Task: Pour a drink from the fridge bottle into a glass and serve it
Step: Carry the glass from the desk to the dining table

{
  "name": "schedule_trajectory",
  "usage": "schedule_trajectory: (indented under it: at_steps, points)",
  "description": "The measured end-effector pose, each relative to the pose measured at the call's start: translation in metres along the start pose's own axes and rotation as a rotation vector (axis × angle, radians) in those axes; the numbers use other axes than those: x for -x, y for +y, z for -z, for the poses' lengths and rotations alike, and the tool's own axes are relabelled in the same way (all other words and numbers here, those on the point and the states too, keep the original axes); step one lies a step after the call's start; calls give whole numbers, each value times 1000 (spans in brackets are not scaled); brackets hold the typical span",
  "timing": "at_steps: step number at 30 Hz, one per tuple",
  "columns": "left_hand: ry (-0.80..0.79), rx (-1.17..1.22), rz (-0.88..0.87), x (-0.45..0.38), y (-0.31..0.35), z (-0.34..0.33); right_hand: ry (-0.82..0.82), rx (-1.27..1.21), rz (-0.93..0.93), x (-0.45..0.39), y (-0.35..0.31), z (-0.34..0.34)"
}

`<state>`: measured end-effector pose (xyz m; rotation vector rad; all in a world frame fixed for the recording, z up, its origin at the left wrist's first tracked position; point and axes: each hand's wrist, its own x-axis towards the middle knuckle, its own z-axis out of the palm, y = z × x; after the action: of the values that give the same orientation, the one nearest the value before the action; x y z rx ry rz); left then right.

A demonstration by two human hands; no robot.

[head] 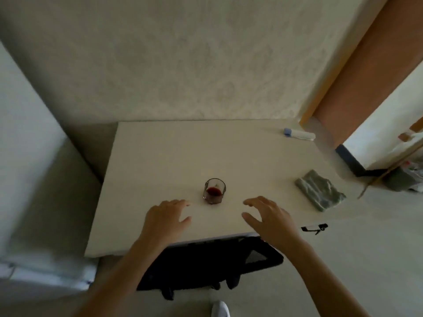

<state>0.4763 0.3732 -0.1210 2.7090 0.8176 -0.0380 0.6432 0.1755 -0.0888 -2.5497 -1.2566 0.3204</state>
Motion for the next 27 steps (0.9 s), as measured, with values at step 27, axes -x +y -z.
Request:
schedule_trajectory:
  at_steps: [27]
  points:
    - [-83, 186, 353, -62, -41, -53, -465, 220, 243, -195, 17, -102]
